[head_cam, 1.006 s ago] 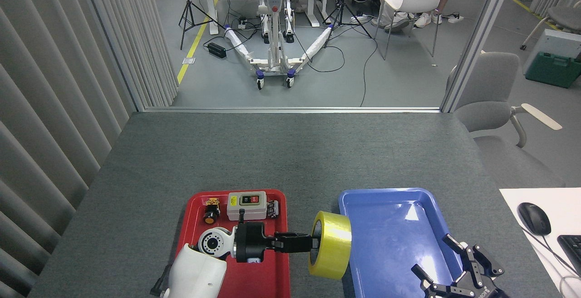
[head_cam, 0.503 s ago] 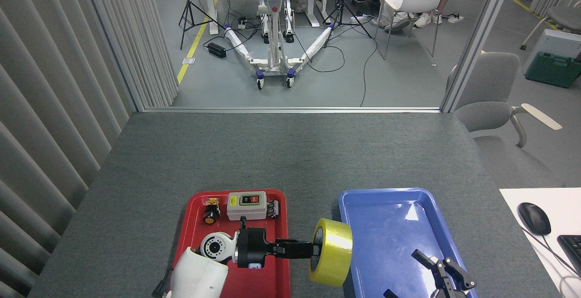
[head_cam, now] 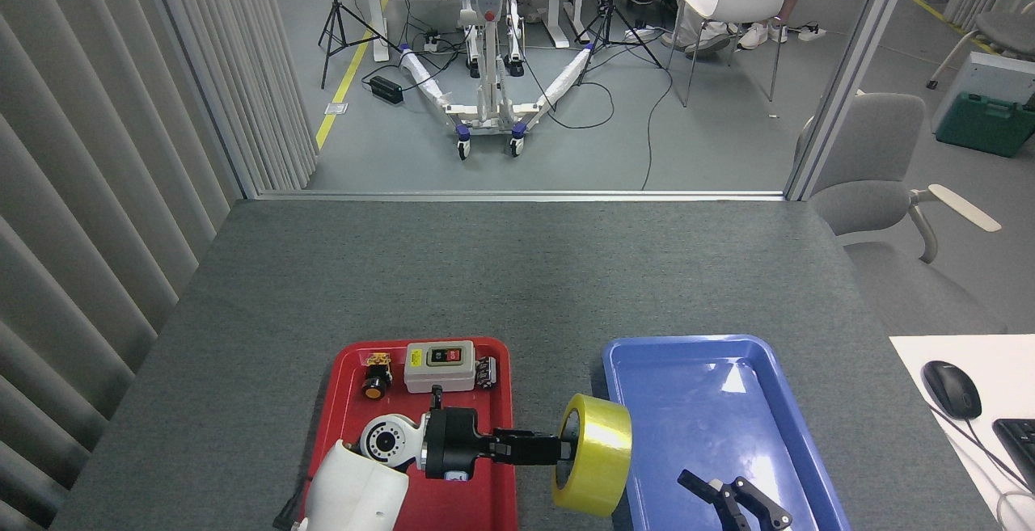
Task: Place and move tape with both arms
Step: 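Bring the right gripper under the held tape roll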
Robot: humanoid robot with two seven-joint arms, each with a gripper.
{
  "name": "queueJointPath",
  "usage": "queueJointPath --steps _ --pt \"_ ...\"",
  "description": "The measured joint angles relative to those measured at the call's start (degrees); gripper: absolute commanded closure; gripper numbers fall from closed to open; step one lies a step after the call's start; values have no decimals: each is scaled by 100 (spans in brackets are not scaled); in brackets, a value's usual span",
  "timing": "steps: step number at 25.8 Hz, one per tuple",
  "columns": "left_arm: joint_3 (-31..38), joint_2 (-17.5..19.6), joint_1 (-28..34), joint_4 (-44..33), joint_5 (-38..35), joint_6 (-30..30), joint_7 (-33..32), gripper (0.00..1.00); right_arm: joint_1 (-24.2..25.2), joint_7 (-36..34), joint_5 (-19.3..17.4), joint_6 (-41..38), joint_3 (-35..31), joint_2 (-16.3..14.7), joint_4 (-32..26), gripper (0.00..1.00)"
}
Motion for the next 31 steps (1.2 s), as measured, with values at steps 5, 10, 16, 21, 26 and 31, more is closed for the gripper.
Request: queueJointPath --steps 5,10,16,21,26,31 --pt "-66 3 0 -18 -7 0 0 100 -232 5 2 0 299 -20 49 6" --pt "-167 4 15 -50 -28 0 0 100 -342 6 27 0 462 -35 89 21" --pt "-219 5 25 -59 -55 0 0 100 -358 21 124 0 540 -44 101 50" --pt "-288 5 75 -153 -86 0 0 100 -358 16 205 0 559 -53 144 59" --pt "-387 6 107 -220 -147 5 85 100 -361 -9 243 -20 564 -63 189 71" --pt "-526 5 138 -333 -223 18 215 100 -375 -80 252 -24 560 -72 220 82"
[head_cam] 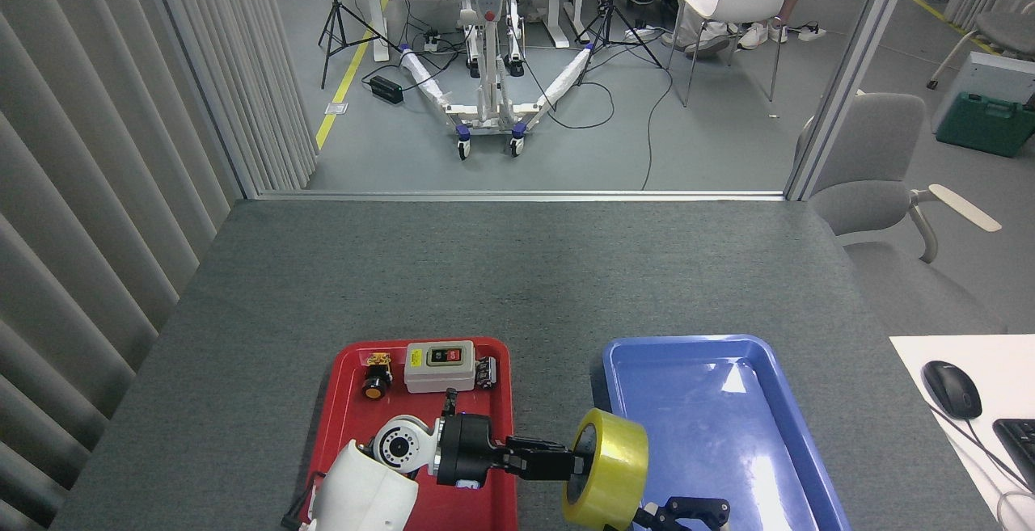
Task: Place and move tape with both arms
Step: 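Bring the right gripper under the held tape roll, then release the tape from the left gripper into the right gripper and withdraw left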
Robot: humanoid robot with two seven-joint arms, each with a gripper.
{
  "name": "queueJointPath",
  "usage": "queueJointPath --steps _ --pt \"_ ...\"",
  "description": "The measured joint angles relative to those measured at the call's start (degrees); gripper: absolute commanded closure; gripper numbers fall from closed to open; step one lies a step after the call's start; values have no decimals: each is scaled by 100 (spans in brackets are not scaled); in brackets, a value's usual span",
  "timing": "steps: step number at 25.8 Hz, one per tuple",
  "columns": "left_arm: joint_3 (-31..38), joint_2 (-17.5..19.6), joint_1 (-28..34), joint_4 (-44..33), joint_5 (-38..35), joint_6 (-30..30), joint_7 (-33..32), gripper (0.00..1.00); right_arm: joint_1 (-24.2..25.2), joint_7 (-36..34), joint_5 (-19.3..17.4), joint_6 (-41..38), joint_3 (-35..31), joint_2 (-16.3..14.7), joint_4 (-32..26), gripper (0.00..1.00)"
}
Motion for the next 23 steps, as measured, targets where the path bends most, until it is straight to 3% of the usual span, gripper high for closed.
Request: queueJointPath --steps 7,8,10,11,12,16,19,23 --pt "1 -8 140 -206 -12 89 129 99 -26 -27 4 -2 -1 -9 30 89" --pt "1 -9 150 -220 -10 110 133 77 -29 -25 4 -2 -3 -11 40 90" --pt "1 -9 154 -246 -5 117 151 19 -35 -16 5 -2 -7 -15 50 91" --pt "-4 -9 158 -247 0 117 153 0 -38 -16 6 -2 -7 -15 54 96" --pt "-41 -2 157 -252 10 117 153 0 -38 -18 7 -2 -8 -17 62 100" --pt "-95 69 185 -601 99 118 140 0 -53 -33 25 -2 -30 -38 96 100" --pt "-22 375 313 -1034 391 202 -72 0 -88 146 43 59 -61 -62 147 100" --pt "208 780 711 -1459 793 368 971 0 -115 162 42 27 -98 -86 177 100"
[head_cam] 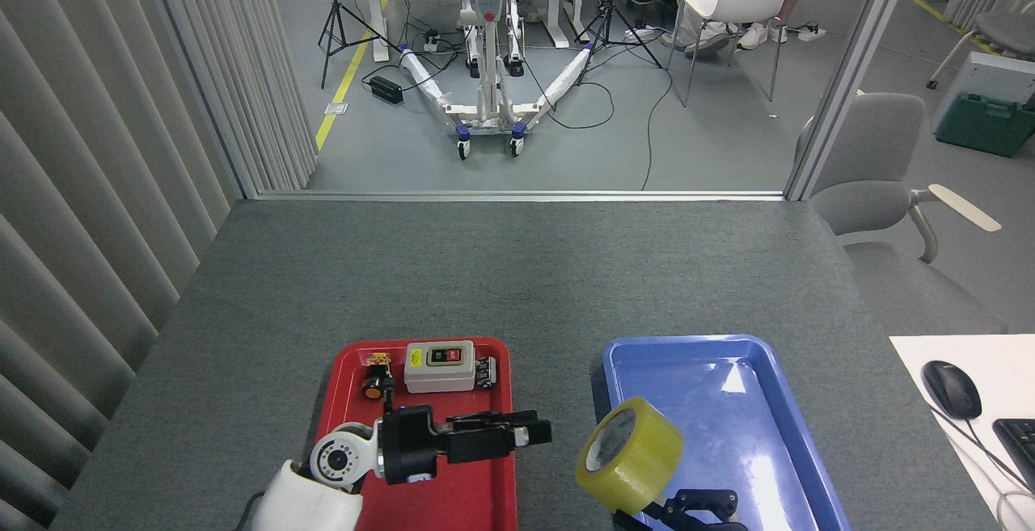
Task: Place and move tape with both arms
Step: 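Release the tape from the left gripper into the right gripper and withdraw left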
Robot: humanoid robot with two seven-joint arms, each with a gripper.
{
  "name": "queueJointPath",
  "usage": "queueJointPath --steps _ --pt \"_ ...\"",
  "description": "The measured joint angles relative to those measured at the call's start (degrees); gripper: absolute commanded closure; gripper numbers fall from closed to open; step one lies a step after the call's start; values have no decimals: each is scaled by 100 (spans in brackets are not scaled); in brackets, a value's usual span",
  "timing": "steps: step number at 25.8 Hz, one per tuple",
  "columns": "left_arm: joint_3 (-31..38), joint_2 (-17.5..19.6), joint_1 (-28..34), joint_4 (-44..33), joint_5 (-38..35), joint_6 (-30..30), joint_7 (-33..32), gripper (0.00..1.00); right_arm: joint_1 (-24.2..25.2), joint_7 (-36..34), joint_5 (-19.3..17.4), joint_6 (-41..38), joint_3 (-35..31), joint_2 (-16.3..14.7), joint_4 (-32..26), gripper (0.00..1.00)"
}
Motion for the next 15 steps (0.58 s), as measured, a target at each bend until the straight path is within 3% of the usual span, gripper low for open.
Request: queueJointPath --steps 3,6,10,15 --pt "237 230 342 -239 -9 25 1293 0 -6 -52 -18 3 -124 -24 21 100" --pt "504 394 656 -600 -500 132 2209 0 -10 -68 -31 3 -287 -41 44 100" --pt "686 677 1078 -1267 -1798 811 3274 0 -70 -74 -45 -6 -514 -60 105 100" --pt "842 979 1549 -1814 -3548 2081 4497 0 -152 -81 -62 -8 -776 -65 207 100"
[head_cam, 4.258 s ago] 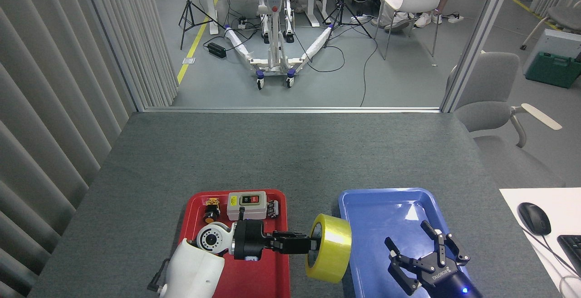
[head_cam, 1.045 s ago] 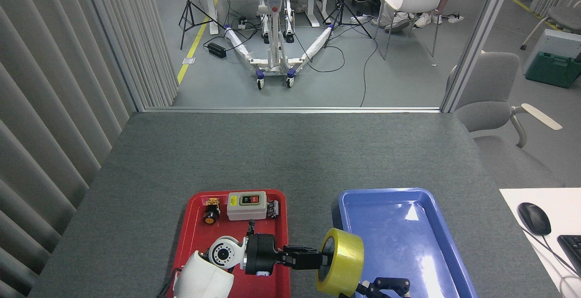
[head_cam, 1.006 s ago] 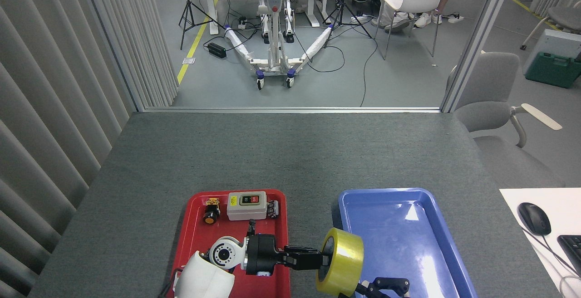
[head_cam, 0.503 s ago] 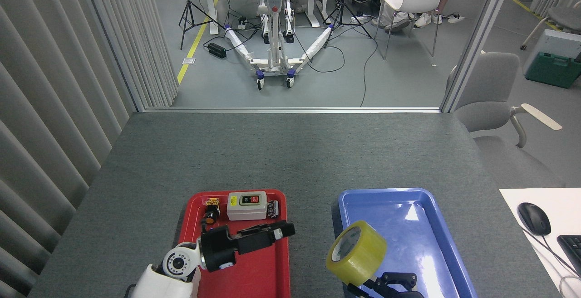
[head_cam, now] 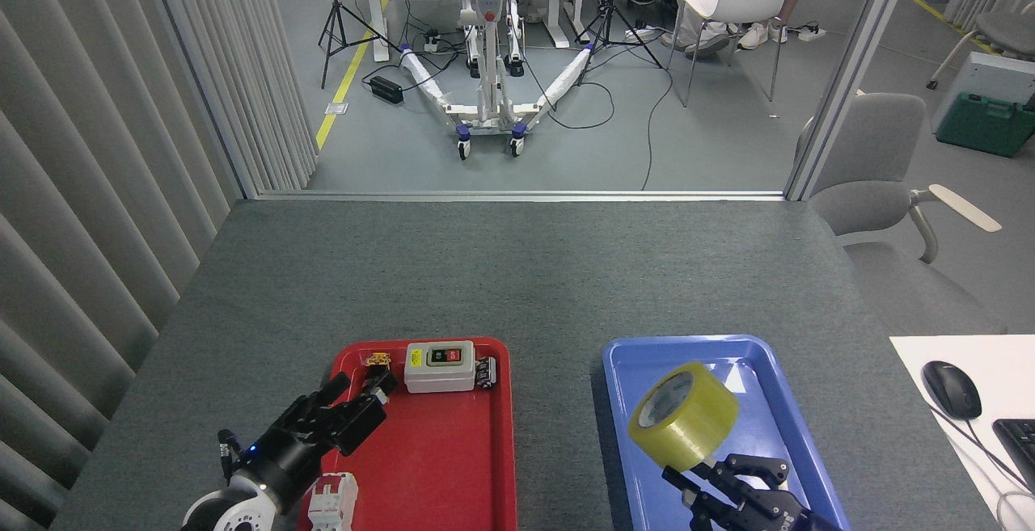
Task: Place and move tape with both arms
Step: 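Release the tape from the left gripper into the right gripper and withdraw left, then move the tape with the right gripper and lower it into the blue tray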
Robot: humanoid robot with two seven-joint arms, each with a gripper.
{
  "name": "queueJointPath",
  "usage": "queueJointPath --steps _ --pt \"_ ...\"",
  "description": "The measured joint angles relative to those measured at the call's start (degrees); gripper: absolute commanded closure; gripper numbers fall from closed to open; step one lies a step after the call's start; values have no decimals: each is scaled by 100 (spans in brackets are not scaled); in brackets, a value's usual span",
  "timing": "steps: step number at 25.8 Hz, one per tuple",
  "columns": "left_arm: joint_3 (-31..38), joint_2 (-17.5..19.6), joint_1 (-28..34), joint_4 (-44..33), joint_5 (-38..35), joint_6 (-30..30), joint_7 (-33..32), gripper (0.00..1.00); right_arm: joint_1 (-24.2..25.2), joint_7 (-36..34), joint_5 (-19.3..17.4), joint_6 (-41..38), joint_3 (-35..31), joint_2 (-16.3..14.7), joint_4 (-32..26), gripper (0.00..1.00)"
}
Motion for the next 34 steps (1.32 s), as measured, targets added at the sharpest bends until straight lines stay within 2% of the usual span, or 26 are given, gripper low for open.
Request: queueJointPath --steps 3,5,7,11,14,18,21,23,28,34 --pt "82 49 166 -198 -578 388 311 0 1 -32 -39 45 -139 1 20 100" --pt "106 57 308 -462 -756 511 487 0 -2 215 -59 206 -185 -23 22 100" --pt "125 57 425 -683 -838 573 779 0 -26 775 -82 380 -220 -62 9 100" --pt "158 56 626 -805 -876 731 1421 0 -204 2522 -346 538 -233 -97 -35 100" --pt "157 67 746 -792 -879 767 1833 0 -423 4118 -918 599 -226 -108 -43 100" --pt "153 126 830 -780 -898 778 2423 0 -838 6271 -1936 638 -211 -111 -49 100" --pt "144 177 855 -780 -903 778 2899 0 -1144 7521 -2580 665 -201 -112 -50 100" --pt "139 195 858 -787 -903 778 3088 0 -1315 8148 -2866 716 -192 -112 -51 100" --pt "136 205 863 -781 -885 763 3248 0 -1624 9081 -3358 961 -175 -117 -61 100" --pt "129 189 857 -739 -819 789 3229 0 -1926 9582 -3470 1676 -152 -125 -16 100"
